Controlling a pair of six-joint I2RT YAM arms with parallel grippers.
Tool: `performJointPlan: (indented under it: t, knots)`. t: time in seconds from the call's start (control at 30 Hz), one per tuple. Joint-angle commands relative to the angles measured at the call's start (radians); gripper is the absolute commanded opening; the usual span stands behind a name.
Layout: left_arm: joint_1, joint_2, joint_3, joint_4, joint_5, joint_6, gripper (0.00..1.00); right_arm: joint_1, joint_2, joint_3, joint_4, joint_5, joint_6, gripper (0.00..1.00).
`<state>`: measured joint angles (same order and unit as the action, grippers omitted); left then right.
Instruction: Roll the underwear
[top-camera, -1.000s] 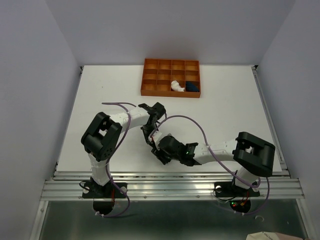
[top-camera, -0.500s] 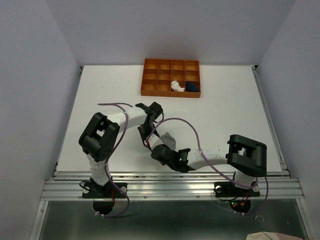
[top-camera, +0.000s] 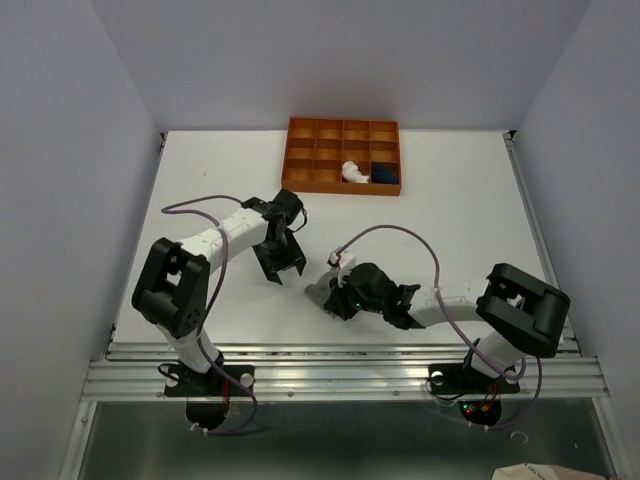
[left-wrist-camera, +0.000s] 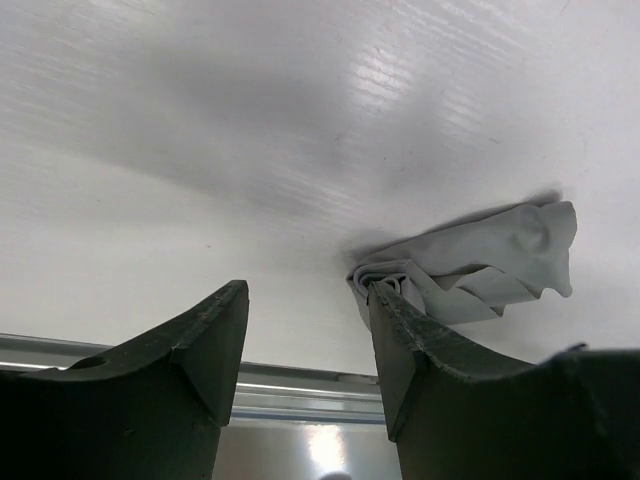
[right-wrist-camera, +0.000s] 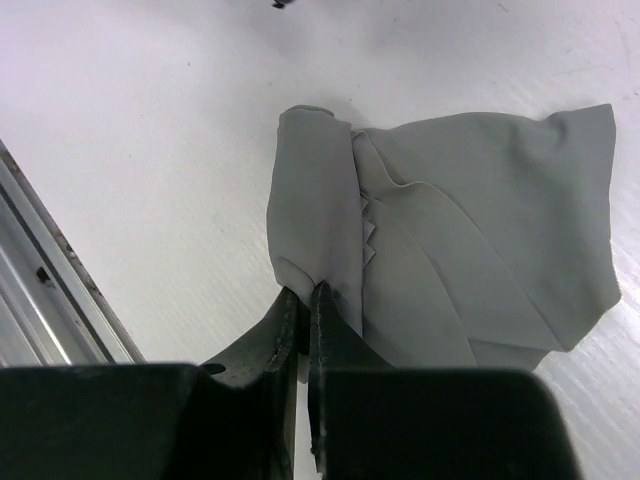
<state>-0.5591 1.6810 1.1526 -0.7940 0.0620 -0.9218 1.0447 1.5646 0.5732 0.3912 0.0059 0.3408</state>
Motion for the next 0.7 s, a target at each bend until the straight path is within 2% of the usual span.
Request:
performJointPlan:
  t: [0.0, 0.3, 0.47, 0.67]
  knots:
    - [0.013, -0.066, -0.014, 0.015, -0.025, 0.004, 0.63, -0.052, -0.011, -0.038, 0.124, -0.230, 0.061, 0.01]
    - [0.008, -0.130, -0.102, 0.211, 0.094, 0.069, 0.65, -0.216, 0.069, -0.125, 0.316, -0.408, 0.254, 0.01]
    - [-0.001, -0.149, -0.214, 0.375, 0.223, 0.078, 0.66, -0.301, 0.147, -0.134, 0.365, -0.507, 0.297, 0.01]
    - [-0.027, -0.116, -0.267, 0.508, 0.306, 0.054, 0.68, -0.351, 0.219, -0.138, 0.417, -0.555, 0.336, 0.01]
